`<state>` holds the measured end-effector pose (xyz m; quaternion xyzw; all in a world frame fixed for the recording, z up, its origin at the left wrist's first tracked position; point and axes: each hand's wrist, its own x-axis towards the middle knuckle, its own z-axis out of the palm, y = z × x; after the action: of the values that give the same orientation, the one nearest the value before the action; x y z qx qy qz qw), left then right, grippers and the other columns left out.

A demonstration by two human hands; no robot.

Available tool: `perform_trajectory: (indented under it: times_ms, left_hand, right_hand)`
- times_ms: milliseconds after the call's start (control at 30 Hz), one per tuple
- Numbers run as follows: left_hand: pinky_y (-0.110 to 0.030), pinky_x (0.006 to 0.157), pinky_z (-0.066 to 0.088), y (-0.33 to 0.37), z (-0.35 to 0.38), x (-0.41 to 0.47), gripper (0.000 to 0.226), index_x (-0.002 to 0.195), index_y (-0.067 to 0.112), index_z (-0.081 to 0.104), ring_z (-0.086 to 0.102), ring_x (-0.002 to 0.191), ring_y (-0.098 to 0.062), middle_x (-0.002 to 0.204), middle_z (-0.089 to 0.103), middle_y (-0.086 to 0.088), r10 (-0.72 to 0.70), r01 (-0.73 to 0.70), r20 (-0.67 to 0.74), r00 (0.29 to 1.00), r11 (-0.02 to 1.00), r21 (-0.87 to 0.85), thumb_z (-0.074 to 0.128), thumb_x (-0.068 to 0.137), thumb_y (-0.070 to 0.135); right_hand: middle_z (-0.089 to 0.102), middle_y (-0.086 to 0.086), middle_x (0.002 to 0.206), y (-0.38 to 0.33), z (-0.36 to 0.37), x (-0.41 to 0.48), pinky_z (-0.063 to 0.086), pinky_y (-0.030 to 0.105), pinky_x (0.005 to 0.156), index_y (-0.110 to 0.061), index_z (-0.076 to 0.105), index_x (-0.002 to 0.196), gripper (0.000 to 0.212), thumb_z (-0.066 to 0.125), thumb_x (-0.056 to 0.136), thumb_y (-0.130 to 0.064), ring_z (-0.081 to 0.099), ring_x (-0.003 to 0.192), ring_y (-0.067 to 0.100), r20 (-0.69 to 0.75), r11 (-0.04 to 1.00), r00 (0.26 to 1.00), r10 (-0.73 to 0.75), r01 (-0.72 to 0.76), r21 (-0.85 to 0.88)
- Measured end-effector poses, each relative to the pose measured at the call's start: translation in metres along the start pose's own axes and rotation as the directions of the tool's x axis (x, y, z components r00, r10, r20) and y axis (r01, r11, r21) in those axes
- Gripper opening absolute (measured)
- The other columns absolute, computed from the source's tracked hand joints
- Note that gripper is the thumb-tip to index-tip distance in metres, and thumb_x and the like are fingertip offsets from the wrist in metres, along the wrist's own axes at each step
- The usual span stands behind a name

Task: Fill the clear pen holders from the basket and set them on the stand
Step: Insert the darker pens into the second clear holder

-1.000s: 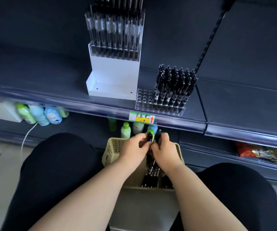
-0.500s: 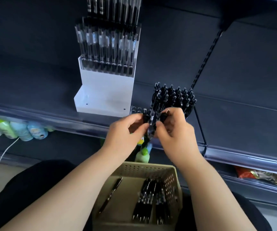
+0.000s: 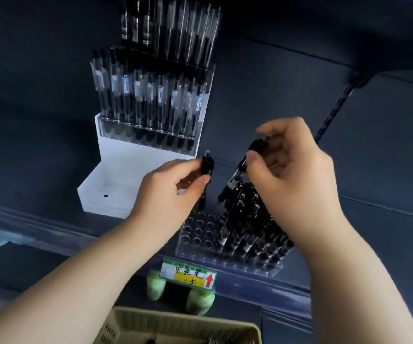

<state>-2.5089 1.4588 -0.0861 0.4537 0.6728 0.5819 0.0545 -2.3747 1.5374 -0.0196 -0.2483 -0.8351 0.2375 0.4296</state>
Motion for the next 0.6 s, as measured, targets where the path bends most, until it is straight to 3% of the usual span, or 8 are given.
perform_trajectory:
  times_ms: [267, 433, 600]
  left_hand:
    - [0.004, 0.068, 0.037, -0.003, 0.0, -0.004, 0.022, 0.104, 0.016, 0.071, 0.059, 0.082, 0.014, 0.092, 0.068, 0.016, -0.065, 0.064, -0.042, 0.997, 0.997, -0.033, 0.067, 0.083, 0.013]
    - [0.005, 0.064, 0.036, -0.001, -0.001, -0.002, 0.018, 0.1, 0.018, 0.072, 0.058, 0.075, 0.016, 0.086, 0.068, 0.018, -0.1, 0.096, -0.056, 0.993, 0.993, -0.072, 0.067, 0.083, 0.015]
    - [0.006, 0.067, 0.036, -0.001, -0.007, -0.002, 0.019, 0.098, 0.023, 0.071, 0.059, 0.081, 0.018, 0.088, 0.068, 0.023, -0.13, 0.117, -0.105, 0.986, 0.986, -0.119, 0.067, 0.081, 0.016]
  right_hand:
    - [0.06, -0.017, 0.074, 0.023, 0.018, 0.009, 0.039, 0.002, 0.061, -0.038, 0.052, 0.093, 0.024, 0.067, 0.082, -0.022, 0.055, 0.078, -0.006, 0.12, 0.991, 0.987, 0.103, -0.092, -0.097]
    - [0.06, -0.017, 0.079, 0.027, 0.02, 0.011, 0.04, 0.003, 0.061, -0.041, 0.049, 0.093, 0.028, 0.067, 0.082, -0.023, 0.056, 0.073, -0.004, 0.165, 0.975, 0.977, 0.134, -0.1, -0.198]
    - [0.06, -0.017, 0.083, 0.03, 0.023, 0.013, 0.041, 0.003, 0.06, -0.037, 0.056, 0.102, 0.026, 0.066, 0.083, -0.024, 0.056, 0.071, -0.006, 0.159, 0.963, 0.974, 0.16, -0.119, -0.24]
